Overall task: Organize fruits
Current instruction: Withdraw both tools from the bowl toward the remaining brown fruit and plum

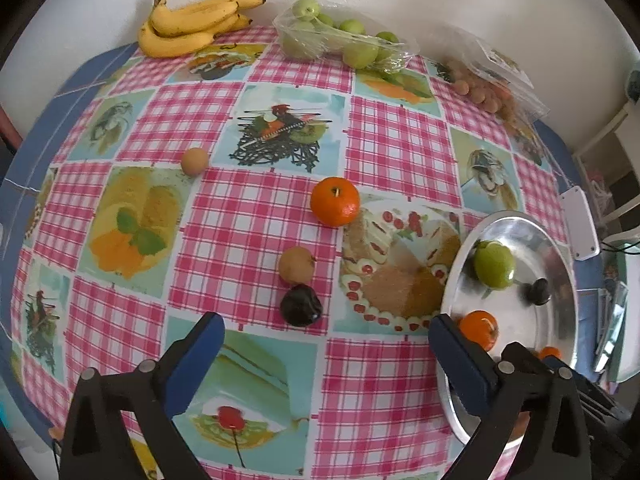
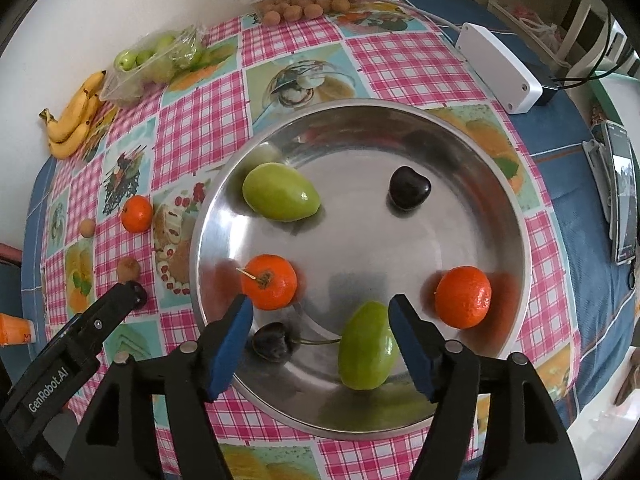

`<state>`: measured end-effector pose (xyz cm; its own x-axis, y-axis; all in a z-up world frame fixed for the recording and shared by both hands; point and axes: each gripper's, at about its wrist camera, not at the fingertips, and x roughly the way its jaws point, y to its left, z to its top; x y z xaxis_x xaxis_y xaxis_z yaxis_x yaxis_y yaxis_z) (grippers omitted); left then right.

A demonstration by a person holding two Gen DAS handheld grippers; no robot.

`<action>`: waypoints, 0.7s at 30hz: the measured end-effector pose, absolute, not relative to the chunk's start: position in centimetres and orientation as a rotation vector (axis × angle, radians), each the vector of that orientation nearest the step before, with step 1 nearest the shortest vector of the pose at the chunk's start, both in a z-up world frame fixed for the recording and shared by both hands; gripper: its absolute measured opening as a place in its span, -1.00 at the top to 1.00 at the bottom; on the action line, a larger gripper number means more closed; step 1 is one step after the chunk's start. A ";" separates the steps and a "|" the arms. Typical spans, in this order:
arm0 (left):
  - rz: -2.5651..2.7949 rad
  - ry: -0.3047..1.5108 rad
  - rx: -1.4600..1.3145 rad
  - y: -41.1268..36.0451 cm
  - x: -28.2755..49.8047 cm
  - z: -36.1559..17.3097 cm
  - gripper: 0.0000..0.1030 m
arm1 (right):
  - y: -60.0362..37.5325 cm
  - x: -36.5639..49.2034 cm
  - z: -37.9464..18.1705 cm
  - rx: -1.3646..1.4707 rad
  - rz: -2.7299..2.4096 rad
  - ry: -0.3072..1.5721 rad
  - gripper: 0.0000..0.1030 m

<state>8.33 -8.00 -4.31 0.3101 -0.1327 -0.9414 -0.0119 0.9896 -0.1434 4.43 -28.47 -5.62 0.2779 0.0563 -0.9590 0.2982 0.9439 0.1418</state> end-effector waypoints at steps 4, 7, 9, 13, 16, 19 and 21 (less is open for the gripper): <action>-0.059 1.248 -0.083 -8.0 8.4 -4.3 -1.00 | -28.3 4.4 -5.6 0.301 -0.163 1.281 -0.90; -0.056 1.241 -0.052 -8.1 8.4 -4.4 -1.00 | -28.3 4.5 -5.6 0.287 -0.156 1.279 -0.99; -0.055 1.231 -0.046 -8.2 8.4 -4.3 -1.00 | -28.2 4.5 -5.5 0.285 -0.146 1.271 -0.99; -0.066 1.203 -0.035 -8.2 8.4 -3.8 -1.00 | -28.2 4.6 -5.3 0.289 -0.127 1.251 -0.99; -0.074 1.184 -0.007 -8.2 8.6 -3.4 -1.00 | -28.0 4.7 -5.1 0.290 -0.111 1.231 -0.99; -0.070 1.163 0.022 -8.1 8.6 -2.8 -1.00 | -27.6 4.7 -4.8 0.282 -0.092 1.210 -0.99; -0.067 1.148 0.035 -8.0 8.7 -2.5 -1.00 | -27.2 4.7 -4.5 0.270 -0.080 1.184 -0.99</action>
<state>8.71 -8.00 -2.45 0.4090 -0.0352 -0.9118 0.0712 0.9974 -0.0066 4.70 -27.17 -4.51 0.3783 0.0791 -0.9223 0.2026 0.9651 0.1659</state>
